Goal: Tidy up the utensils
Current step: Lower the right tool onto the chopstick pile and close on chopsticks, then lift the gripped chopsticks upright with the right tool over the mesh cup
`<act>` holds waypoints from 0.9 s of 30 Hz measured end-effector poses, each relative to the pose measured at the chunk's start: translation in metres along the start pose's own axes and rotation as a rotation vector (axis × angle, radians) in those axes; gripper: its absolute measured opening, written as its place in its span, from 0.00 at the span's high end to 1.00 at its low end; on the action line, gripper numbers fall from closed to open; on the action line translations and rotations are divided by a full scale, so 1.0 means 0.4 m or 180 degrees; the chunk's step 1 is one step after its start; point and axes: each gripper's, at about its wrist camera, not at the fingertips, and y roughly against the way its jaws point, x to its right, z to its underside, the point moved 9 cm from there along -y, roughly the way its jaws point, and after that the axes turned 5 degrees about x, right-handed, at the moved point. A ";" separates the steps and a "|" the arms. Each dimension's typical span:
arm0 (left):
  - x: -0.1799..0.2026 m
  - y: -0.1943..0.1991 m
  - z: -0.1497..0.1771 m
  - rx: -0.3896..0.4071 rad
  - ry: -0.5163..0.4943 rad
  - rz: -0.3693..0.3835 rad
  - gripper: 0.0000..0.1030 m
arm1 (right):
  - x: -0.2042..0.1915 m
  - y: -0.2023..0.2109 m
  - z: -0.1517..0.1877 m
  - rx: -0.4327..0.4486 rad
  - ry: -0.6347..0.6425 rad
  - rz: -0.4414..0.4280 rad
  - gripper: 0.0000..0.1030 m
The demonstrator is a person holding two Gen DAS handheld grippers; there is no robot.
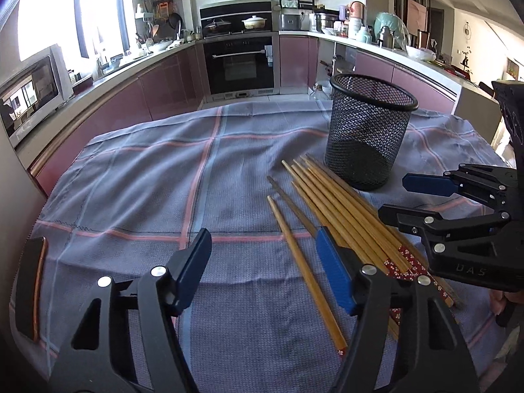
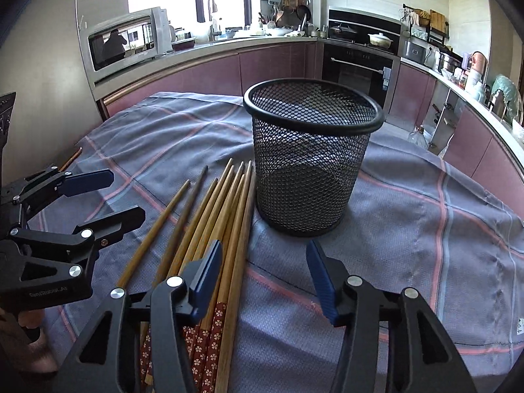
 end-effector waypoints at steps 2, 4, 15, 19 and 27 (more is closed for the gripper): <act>0.009 -0.011 0.009 -0.0060 0.0006 0.0061 0.39 | 0.001 -0.008 0.005 -0.0050 -0.0030 -0.0024 0.64; 0.021 -0.020 0.011 -0.0105 0.0016 0.0142 0.39 | 0.003 -0.017 0.004 -0.0070 -0.0035 -0.0049 0.64; 0.037 -0.034 0.032 -0.0301 0.0064 0.0255 0.46 | -0.004 -0.043 -0.006 -0.0176 -0.0020 -0.0087 0.71; 0.041 -0.050 0.041 -0.0390 0.0082 0.0295 0.53 | -0.006 -0.059 -0.001 -0.0270 -0.0012 -0.0097 0.71; 0.037 -0.059 0.040 -0.0406 0.0095 0.0318 0.60 | -0.021 -0.083 -0.017 -0.0315 0.0049 -0.0055 0.75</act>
